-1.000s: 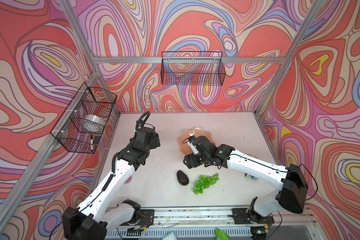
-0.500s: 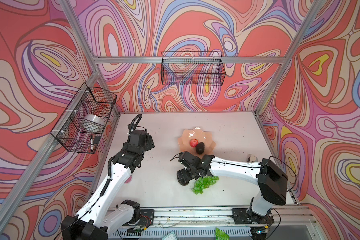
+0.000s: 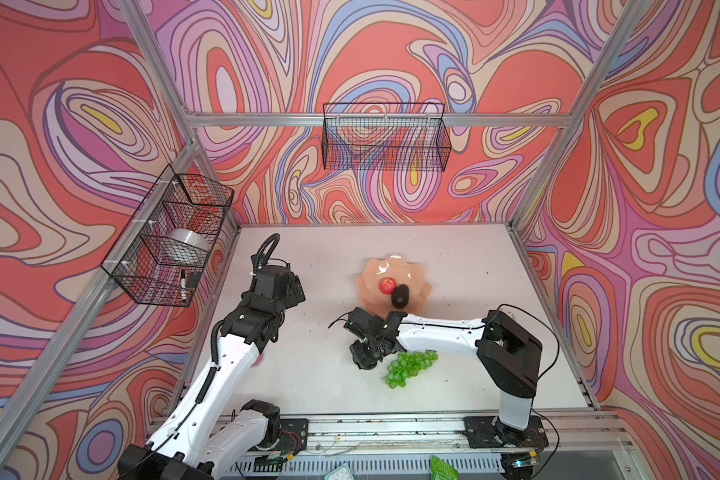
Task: Place and organize the fake fruits in the fruit bowl
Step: 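Place the avocado with the right gripper into the bowl and release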
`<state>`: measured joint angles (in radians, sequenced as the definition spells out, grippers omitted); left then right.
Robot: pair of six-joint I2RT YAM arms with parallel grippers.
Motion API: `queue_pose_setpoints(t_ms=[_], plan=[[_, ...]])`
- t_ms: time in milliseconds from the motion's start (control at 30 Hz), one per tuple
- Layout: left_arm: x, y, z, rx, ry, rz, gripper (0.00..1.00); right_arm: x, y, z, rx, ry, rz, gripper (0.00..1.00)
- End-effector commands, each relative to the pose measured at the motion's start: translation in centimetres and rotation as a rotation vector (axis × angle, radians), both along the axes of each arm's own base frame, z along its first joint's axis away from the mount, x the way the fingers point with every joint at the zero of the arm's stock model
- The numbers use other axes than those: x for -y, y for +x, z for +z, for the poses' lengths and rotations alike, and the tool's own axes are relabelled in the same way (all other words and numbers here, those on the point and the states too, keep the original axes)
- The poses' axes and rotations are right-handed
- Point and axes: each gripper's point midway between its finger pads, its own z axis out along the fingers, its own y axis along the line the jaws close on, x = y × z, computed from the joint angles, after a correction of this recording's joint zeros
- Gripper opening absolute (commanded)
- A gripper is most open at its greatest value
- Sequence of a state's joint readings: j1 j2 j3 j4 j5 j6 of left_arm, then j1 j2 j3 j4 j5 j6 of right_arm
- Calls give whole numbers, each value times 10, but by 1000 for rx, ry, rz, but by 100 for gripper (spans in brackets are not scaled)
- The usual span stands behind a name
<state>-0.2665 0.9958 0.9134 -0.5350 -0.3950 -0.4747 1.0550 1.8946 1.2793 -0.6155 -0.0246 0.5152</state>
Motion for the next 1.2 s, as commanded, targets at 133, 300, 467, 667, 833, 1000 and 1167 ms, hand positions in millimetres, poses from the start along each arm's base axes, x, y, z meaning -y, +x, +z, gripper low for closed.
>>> queue_pose_setpoints(t_ms=[133,300,467,667,833,1000,1167], plan=[[-6,-1,-6,-28,18,20,98,-6,27,63,96,71,-12,46],[-6,-1,-5,-30,21,21,98,16,81,124,211,140,-79,44],[-9,-4,-4,-28,20,27,98,54,136,133,277,116,-150,44],[-12,-10,-2,-23,22,38,99,67,168,111,292,63,-155,44],[-14,-12,-1,-24,24,51,99,63,180,91,271,58,-145,44],[-16,-14,2,-21,26,54,99,60,183,72,251,31,-117,43],[-16,-16,0,-21,22,58,99,60,185,56,241,9,-114,44]])
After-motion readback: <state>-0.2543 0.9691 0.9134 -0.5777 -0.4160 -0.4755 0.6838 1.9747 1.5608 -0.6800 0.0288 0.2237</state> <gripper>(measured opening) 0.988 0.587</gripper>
